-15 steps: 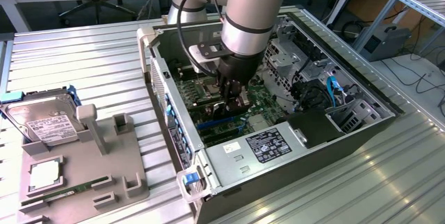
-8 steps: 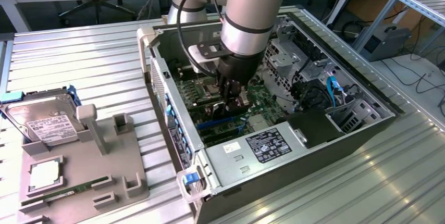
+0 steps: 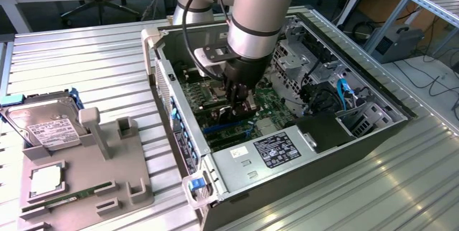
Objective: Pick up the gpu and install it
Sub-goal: 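Insert the gpu into the slot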
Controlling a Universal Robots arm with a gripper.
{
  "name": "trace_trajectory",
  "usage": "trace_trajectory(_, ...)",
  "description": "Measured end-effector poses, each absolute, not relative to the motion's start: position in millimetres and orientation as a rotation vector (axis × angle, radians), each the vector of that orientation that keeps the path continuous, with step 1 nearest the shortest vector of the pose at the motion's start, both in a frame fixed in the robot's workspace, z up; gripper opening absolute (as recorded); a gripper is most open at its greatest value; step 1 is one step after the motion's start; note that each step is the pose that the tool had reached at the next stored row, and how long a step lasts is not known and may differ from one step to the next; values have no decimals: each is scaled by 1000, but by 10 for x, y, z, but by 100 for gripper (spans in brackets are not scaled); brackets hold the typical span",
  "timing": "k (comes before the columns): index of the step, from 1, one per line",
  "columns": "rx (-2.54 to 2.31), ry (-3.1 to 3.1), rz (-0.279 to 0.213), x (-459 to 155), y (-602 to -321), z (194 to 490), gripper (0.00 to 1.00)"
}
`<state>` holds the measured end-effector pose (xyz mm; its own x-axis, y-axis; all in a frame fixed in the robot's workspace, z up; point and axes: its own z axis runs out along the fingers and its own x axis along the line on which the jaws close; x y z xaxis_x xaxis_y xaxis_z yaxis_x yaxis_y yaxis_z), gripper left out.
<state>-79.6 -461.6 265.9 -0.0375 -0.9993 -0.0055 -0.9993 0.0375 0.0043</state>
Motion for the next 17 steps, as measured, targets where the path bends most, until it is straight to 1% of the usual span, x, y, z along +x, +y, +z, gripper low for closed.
trace_trajectory(17,-2177,2260,8,-800,-4615,2582,27)
